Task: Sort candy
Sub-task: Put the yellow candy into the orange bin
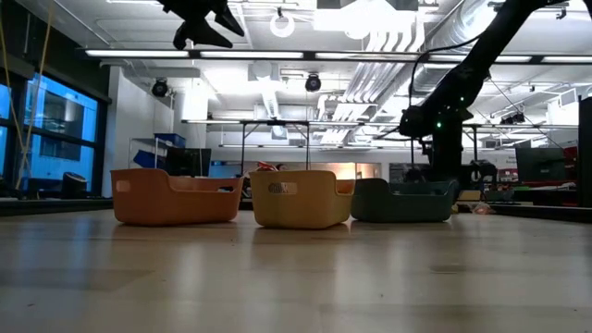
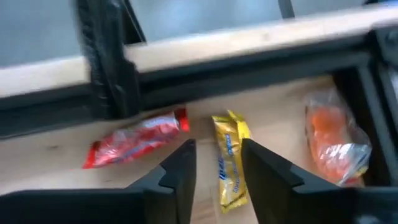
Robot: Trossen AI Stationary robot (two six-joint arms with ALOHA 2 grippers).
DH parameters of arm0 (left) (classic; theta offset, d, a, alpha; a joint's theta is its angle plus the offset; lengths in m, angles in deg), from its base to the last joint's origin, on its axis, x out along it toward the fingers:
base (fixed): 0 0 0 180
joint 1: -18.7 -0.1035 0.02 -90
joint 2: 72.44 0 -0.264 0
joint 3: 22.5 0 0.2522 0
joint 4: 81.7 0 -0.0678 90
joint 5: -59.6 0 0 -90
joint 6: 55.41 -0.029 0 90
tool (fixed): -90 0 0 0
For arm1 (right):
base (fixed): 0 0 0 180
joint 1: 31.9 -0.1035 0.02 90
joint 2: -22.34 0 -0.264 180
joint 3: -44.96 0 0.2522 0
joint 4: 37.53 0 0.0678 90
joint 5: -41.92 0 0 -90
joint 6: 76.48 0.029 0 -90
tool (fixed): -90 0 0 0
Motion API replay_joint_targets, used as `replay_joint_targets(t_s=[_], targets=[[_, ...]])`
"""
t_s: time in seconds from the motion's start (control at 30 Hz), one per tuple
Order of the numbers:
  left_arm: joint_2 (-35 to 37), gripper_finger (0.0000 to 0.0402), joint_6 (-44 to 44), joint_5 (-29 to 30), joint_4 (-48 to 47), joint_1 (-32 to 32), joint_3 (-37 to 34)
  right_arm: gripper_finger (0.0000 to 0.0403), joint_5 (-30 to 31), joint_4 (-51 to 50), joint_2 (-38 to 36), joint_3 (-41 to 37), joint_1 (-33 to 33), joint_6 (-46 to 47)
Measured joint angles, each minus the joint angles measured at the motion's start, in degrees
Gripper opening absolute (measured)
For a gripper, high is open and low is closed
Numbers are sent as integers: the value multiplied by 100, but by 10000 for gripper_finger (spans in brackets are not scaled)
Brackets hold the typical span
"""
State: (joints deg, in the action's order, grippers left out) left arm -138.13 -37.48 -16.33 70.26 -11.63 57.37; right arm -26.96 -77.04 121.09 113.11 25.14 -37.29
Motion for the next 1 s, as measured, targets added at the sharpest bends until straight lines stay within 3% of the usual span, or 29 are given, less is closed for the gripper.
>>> replay_joint_targets(t_s=[0.23, 0.37, 0.53, 0.7, 0.83, 1.0], targets=[[0, 186, -24, 0, 0, 0, 1, 70, -70, -127, 111, -2, -7, -14], [2, 186, -220, -2, 0, 0, 0, 12, -283, -154, 110, 2, -11, -221], [2, 186, -451, 0, 12, -4, 2, 2, -826, -403, -216, -10, -160, -383], [4, 186, -908, 247, 238, -4, 2, 1, -1164, -236, -1308, -7, -921, -861], [4, 186, -1173, 465, 384, -4, 2, 0, -2186, 171, -2036, -2, -1833, -1173], [4, 186, -1205, 532, 566, -81, 1, 0, -3228, 1053, -2157, -2, -2994, -1094]])
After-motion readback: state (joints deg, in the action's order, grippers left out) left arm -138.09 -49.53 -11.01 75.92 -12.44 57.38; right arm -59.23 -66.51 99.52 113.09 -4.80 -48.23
